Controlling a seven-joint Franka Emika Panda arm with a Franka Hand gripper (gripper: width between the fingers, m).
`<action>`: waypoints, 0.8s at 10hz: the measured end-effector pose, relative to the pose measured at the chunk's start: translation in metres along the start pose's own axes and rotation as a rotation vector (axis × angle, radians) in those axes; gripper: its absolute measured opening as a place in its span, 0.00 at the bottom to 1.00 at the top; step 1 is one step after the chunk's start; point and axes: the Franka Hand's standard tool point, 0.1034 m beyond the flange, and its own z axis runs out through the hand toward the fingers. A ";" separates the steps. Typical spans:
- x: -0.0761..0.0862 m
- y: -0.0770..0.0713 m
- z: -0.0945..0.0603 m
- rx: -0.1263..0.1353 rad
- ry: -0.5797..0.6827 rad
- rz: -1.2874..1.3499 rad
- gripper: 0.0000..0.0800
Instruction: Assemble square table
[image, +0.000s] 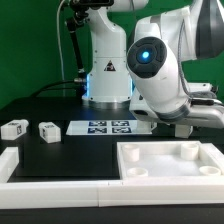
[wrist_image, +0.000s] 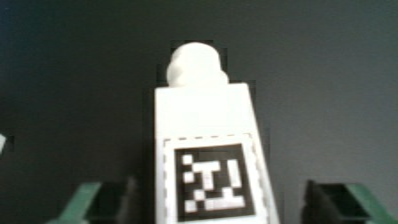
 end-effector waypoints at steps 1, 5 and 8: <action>0.000 0.000 0.000 0.000 0.000 0.000 0.39; 0.000 0.000 0.000 0.000 0.000 0.000 0.36; 0.000 0.001 -0.009 -0.020 0.006 -0.008 0.36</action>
Offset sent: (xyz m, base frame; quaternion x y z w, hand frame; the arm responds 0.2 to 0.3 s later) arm 0.0000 0.0000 0.0000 0.0000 0.0000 0.0000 1.0000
